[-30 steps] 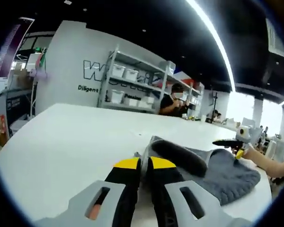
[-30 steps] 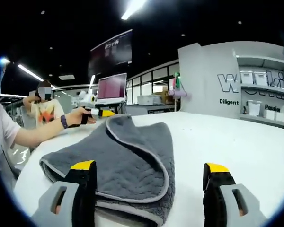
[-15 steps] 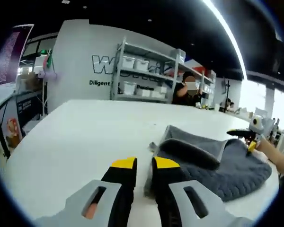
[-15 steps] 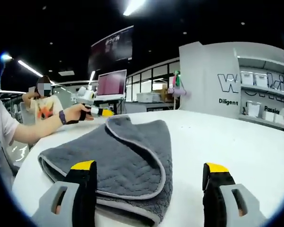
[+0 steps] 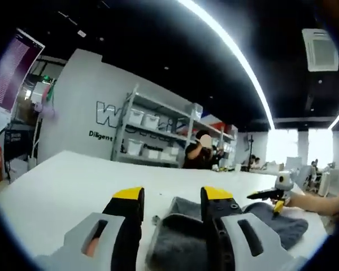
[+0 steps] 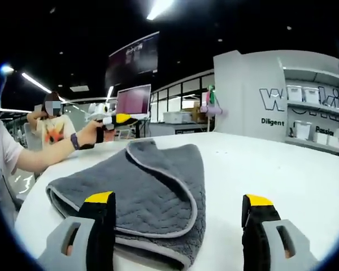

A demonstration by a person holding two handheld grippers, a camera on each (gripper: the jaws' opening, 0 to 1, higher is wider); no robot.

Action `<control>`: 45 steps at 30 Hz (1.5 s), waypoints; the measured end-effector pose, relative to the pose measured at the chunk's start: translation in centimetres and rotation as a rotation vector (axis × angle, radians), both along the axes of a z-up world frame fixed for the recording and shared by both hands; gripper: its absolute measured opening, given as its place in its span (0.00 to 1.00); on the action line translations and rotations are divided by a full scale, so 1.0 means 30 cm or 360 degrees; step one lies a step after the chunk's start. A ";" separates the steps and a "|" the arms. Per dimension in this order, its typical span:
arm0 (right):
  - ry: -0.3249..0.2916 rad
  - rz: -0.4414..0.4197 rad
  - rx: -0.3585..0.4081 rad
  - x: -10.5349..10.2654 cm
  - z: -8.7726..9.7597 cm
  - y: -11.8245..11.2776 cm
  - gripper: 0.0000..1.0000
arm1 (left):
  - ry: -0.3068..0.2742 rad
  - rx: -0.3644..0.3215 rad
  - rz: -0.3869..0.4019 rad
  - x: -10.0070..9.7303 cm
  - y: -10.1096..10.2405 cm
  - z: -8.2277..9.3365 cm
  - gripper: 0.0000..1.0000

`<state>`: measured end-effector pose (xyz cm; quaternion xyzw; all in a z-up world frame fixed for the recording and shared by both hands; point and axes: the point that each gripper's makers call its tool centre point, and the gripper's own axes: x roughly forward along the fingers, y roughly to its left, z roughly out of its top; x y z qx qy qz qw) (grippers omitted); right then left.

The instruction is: Fold the towel on the table until its edges align and the towel forms a compact rectangular stack.

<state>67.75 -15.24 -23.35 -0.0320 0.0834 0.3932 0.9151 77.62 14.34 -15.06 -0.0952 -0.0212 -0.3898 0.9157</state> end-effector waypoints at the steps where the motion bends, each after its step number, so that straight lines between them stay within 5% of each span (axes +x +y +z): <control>1: 0.0000 -0.0002 0.0006 0.000 0.001 -0.001 0.94 | -0.0001 0.0013 -0.0028 -0.003 -0.016 -0.005 0.49; 11: -0.0001 -0.0024 0.0052 0.003 0.008 -0.018 0.94 | -0.0038 0.0141 -0.0233 -0.067 -0.136 -0.031 0.75; 23: -0.0006 -0.0019 0.0055 0.009 0.009 -0.022 0.95 | -0.0026 0.0229 -0.0244 -0.070 -0.165 -0.060 0.95; 45: -0.0007 -0.0019 0.0034 -0.004 -0.007 -0.018 0.96 | 0.0024 0.0355 -0.0266 -0.068 -0.192 -0.108 0.99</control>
